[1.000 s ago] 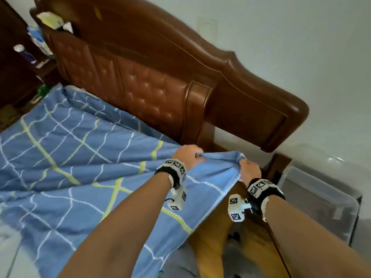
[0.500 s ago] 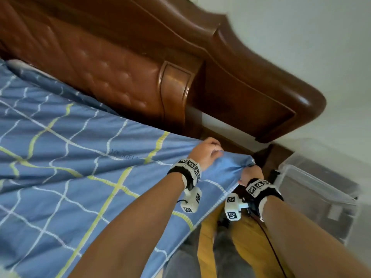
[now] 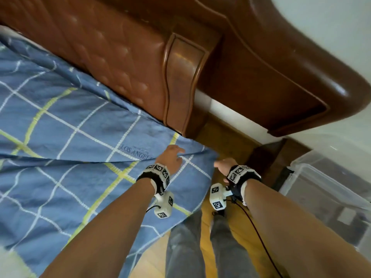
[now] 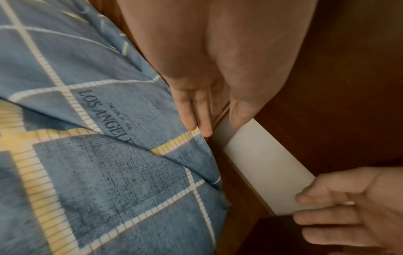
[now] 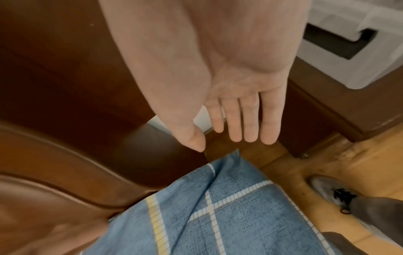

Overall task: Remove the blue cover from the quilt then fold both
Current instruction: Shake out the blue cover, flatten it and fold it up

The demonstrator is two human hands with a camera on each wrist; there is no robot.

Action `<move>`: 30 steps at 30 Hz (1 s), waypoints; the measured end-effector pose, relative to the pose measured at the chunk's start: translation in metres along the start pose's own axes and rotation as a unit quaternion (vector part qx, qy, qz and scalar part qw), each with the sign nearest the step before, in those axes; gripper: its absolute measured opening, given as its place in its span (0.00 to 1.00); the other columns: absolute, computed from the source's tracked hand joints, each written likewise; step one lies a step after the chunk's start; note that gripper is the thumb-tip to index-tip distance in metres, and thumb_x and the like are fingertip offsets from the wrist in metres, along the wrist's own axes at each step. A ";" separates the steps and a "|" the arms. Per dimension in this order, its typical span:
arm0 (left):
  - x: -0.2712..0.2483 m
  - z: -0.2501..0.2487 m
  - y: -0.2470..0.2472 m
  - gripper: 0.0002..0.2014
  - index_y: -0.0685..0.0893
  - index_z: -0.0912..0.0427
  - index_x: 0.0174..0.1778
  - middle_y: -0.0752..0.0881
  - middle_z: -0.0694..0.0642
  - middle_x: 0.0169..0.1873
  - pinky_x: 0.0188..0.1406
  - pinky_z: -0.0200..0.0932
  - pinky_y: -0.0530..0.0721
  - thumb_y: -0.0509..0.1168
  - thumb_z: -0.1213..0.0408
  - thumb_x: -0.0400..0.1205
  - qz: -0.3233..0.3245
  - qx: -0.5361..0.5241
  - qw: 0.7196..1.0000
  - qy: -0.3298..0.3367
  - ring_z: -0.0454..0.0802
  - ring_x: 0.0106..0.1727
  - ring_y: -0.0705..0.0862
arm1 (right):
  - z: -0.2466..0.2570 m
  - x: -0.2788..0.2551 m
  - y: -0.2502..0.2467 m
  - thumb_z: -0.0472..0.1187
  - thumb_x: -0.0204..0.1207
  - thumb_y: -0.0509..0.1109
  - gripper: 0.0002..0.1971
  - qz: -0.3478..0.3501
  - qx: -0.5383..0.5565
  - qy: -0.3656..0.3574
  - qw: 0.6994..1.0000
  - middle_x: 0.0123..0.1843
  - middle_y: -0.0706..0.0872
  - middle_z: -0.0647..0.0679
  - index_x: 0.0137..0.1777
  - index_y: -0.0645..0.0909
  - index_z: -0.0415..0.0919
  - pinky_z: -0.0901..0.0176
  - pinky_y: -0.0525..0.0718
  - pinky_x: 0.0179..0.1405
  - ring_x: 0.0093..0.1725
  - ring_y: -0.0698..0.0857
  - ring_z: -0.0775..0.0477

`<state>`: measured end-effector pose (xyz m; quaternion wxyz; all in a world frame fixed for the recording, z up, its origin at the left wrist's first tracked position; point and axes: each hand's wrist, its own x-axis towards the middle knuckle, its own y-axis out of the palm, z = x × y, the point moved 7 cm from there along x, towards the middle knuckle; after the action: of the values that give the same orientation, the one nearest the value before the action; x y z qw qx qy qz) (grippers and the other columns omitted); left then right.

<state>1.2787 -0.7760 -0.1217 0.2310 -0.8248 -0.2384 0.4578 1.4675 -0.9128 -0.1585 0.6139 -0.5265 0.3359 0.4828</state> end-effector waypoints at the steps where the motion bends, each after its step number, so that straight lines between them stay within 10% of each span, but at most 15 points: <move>1: -0.001 0.005 -0.004 0.17 0.80 0.56 0.69 0.70 0.56 0.75 0.74 0.48 0.72 0.61 0.66 0.84 -0.018 -0.006 1.000 -0.006 0.55 0.72 0.76 | 0.006 0.004 0.004 0.47 0.79 0.68 0.24 0.010 -0.007 -0.014 1.000 0.70 0.81 0.36 0.72 0.78 0.35 0.44 0.82 0.66 0.69 0.81 0.35; 7: 0.011 0.023 -0.004 0.17 0.79 0.51 0.70 0.68 0.54 0.76 0.70 0.56 0.76 0.60 0.61 0.85 -0.046 0.012 0.996 -0.069 0.58 0.68 0.79 | 0.019 0.042 0.038 0.56 0.67 0.70 0.38 0.046 -0.065 -0.071 0.994 0.76 0.77 0.41 0.78 0.71 0.44 0.40 0.78 0.71 0.70 0.80 0.36; 14: 0.089 0.077 0.044 0.26 0.66 0.46 0.81 0.53 0.52 0.85 0.80 0.63 0.62 0.59 0.55 0.85 -0.020 0.123 0.984 -0.126 0.57 0.85 0.51 | 0.058 0.147 0.076 0.36 0.76 0.72 0.31 0.033 -0.064 -0.146 0.987 0.73 0.78 0.45 0.78 0.68 0.37 0.53 0.77 0.64 0.68 0.79 0.42; 20: 0.137 0.123 0.086 0.39 0.47 0.46 0.86 0.36 0.46 0.85 0.81 0.70 0.50 0.62 0.58 0.83 -0.049 0.106 0.990 -0.082 0.52 0.85 0.34 | 0.096 0.236 0.118 0.47 0.61 0.79 0.46 -0.044 -0.186 -0.187 0.964 0.78 0.71 0.42 0.81 0.64 0.46 0.45 0.73 0.75 0.77 0.71 0.36; 25: 0.146 0.137 0.083 0.41 0.54 0.46 0.86 0.43 0.44 0.86 0.81 0.70 0.50 0.68 0.57 0.79 -0.052 0.081 0.995 -0.030 0.51 0.86 0.38 | 0.075 0.259 0.146 0.61 0.75 0.66 0.24 -0.055 -0.366 -0.245 0.896 0.74 0.78 0.50 0.69 0.76 0.54 0.31 0.37 0.81 0.83 0.62 0.42; 30: 0.108 0.116 0.066 0.33 0.66 0.52 0.81 0.64 0.53 0.81 0.81 0.59 0.61 0.66 0.60 0.79 -0.089 0.018 0.994 -0.059 0.56 0.83 0.58 | 0.028 0.209 0.105 0.60 0.76 0.68 0.19 -0.045 -0.320 -0.212 0.922 0.56 0.86 0.46 0.58 0.80 0.48 0.38 0.57 0.82 0.66 0.81 0.40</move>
<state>1.2408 -0.7433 -0.2862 0.2712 -0.7677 -0.3162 0.4869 1.4296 -0.8383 -0.3786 0.4906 -0.5948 0.0015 0.6368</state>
